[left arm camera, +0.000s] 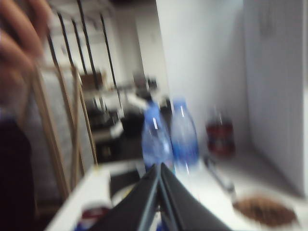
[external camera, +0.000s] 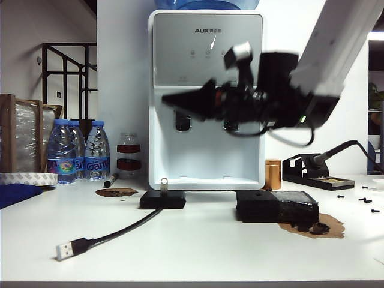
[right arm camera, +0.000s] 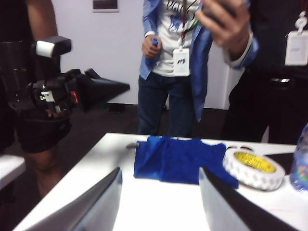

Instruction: Take the USB flash drive out of the black sponge and insert it into the slot on top of the black USB adpator box.

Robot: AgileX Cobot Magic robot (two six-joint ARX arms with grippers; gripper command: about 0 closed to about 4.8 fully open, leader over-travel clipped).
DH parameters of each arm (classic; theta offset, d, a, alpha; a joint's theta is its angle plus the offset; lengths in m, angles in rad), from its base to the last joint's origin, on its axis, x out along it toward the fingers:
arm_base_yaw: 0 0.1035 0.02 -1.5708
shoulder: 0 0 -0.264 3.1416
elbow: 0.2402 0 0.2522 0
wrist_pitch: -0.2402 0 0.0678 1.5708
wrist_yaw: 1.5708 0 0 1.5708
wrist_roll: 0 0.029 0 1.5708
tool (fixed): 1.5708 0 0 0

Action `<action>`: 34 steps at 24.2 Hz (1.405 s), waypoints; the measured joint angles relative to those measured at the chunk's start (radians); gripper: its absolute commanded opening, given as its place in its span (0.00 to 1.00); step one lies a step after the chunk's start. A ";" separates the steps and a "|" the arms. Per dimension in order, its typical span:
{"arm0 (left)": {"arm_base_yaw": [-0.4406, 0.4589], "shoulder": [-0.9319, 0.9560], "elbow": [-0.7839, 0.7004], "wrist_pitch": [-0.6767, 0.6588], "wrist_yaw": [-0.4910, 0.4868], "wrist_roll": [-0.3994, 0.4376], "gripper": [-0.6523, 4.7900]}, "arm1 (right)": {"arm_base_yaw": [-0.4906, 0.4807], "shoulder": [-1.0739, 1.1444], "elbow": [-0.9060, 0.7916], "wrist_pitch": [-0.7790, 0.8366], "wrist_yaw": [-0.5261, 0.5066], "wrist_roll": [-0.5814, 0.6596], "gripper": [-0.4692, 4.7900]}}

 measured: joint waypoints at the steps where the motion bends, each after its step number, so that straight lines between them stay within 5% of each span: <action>1: 0.000 -0.027 0.000 0.005 0.000 0.000 0.11 | -0.006 -0.024 -0.006 -0.008 0.001 0.000 0.58; 7: 0.000 -0.160 0.000 -0.003 -0.070 0.000 0.11 | -0.090 -0.270 -0.072 -0.127 0.109 -0.014 0.56; 11: 0.000 -0.179 0.000 -0.077 -0.083 -0.047 0.11 | -0.143 -0.435 -0.120 -0.426 0.276 -0.201 0.56; 13: 0.000 -0.178 0.000 -0.182 -0.031 -0.131 0.11 | -0.160 -0.523 -0.135 -0.628 0.405 -0.327 0.43; 16: -0.001 -0.177 0.000 -0.224 0.087 -0.259 0.11 | -0.177 -0.600 -0.152 -0.786 0.496 -0.424 0.09; 18: -0.009 -0.177 0.000 -0.134 0.136 -0.381 0.11 | -0.190 -0.696 -0.197 -0.844 0.612 -0.459 0.09; 25: -0.016 -0.177 0.000 -0.064 0.135 -0.410 0.11 | -0.204 -0.934 -0.290 -0.834 0.957 -0.365 0.09; 29: -0.016 -0.177 0.000 -0.067 0.135 -0.409 0.11 | -0.272 -1.067 -0.399 -0.864 0.990 -0.268 0.09; 31: -0.013 -0.177 0.000 -0.089 0.111 -0.391 0.11 | -0.385 -1.241 -0.508 -0.872 0.959 -0.197 0.09; 34: -0.011 -0.244 0.000 -0.242 0.026 -0.316 0.11 | -0.454 -1.391 -0.592 -0.930 0.933 -0.190 0.09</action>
